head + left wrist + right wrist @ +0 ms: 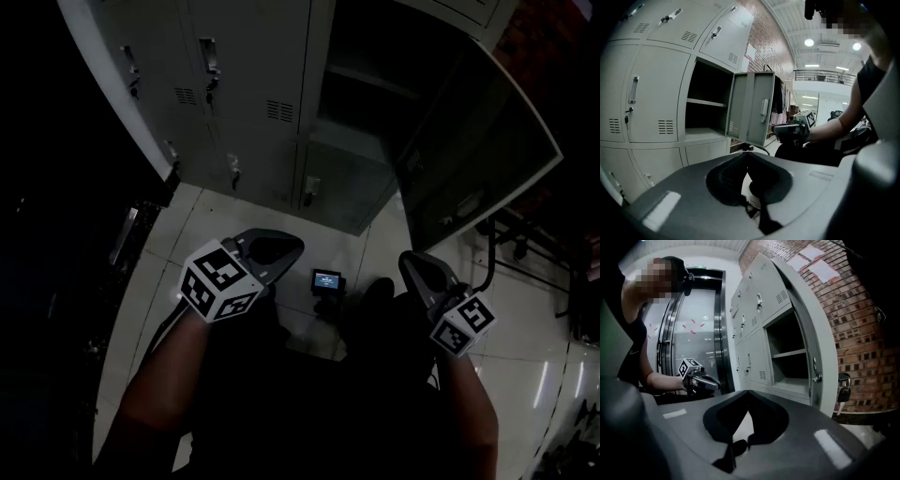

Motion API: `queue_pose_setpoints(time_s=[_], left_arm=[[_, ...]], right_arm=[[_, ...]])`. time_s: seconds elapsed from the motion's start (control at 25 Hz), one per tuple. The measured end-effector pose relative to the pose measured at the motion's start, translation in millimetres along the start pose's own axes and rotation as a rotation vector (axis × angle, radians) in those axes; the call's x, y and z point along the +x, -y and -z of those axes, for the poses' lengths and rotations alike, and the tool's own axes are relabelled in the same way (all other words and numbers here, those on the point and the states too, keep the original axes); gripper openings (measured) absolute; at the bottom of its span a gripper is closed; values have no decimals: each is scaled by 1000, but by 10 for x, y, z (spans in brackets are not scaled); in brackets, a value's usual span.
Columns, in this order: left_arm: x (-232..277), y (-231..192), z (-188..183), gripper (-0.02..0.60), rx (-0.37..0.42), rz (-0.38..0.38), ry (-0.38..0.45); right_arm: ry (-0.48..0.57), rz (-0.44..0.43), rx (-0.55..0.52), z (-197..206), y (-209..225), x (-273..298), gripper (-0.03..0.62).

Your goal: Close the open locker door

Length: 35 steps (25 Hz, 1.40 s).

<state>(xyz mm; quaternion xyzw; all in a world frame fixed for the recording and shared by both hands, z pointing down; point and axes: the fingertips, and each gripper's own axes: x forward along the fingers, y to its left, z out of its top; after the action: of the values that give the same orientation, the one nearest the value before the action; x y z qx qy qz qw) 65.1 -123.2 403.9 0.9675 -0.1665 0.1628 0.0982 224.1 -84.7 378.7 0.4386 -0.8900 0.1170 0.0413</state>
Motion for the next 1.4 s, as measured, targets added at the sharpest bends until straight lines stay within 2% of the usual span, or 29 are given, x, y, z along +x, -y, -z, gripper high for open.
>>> queue_pose_setpoints(time_s=[0.6,0.92,1.04,1.12,1.2,1.4], left_arm=[[1,-7,23,12,-3,1,0],[4,-7,17,12,-7,3,6],[8,0,21,12,-7,3,5],[7,2,26,12,-6,3,2],[10,1,28,12,-4,5,1],[19,8,25,12,6,4,-3]], right_arm=[[22,22,-14,-6,-3,-38,2],[142,47,-34,-337,116,-372,5],[136,77,-35,-389,351,-633,75],[146,130,-31,-426,525,-789,83],[157,173,-24,-469,682,-885,122],[150,155,-50,-631,831,-813,255]])
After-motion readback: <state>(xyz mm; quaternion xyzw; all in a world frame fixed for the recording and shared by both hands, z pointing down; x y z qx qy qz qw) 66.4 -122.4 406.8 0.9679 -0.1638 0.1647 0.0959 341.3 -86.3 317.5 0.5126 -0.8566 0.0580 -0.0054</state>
